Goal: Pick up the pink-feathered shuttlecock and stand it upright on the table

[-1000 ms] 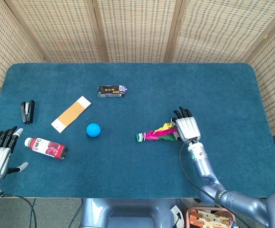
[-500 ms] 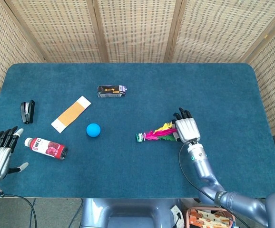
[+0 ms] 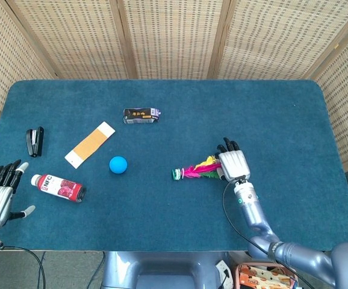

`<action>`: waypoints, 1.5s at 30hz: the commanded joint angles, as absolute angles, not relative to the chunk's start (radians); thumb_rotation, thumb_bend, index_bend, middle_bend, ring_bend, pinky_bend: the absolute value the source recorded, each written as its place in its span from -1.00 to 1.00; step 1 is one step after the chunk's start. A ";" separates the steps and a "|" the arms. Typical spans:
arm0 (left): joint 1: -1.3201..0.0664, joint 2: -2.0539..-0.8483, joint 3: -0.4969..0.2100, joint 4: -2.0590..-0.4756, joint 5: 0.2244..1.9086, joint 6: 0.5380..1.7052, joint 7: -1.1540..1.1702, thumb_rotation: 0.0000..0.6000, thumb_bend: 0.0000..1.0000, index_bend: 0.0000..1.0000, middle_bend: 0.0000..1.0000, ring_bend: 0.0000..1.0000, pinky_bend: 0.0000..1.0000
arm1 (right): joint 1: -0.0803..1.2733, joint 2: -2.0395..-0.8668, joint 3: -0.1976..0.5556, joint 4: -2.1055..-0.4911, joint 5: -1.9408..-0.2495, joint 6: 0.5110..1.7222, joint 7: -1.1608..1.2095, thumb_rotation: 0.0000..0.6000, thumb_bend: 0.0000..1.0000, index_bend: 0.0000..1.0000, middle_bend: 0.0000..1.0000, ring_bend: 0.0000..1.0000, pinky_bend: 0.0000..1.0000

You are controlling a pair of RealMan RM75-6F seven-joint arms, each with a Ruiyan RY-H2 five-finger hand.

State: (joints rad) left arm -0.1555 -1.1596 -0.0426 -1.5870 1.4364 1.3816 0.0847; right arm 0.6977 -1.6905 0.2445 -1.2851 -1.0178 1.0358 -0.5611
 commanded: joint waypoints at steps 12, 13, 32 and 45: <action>-0.156 -1.160 -0.041 -1.590 1.439 1.383 0.089 1.00 -0.81 -1.00 -1.00 -1.00 -1.00 | 0.706 -1.672 0.248 -1.315 -0.972 1.045 -0.602 1.00 -0.11 0.09 -0.53 -1.00 -0.77; -0.156 -1.160 -0.041 -1.590 1.439 1.383 0.089 1.00 -0.81 -1.00 -1.00 -1.00 -1.00 | 0.706 -1.670 0.248 -1.316 -0.972 1.047 -0.603 1.00 -0.11 0.09 -0.53 -1.00 -0.77; -0.150 -1.152 -0.038 -1.603 1.458 1.404 0.082 1.00 -0.81 -1.00 -1.00 -1.00 -1.00 | 0.694 -1.413 0.297 -1.642 -0.993 1.225 -0.787 1.00 -0.11 0.15 -0.53 -1.00 -0.77; -0.146 -1.150 -0.035 -1.611 1.467 1.413 0.087 1.00 -0.81 -1.00 -1.00 -1.00 -1.00 | 0.684 -1.410 0.249 -1.630 -0.945 1.208 -0.781 1.00 -0.11 0.15 -0.53 -1.00 -0.77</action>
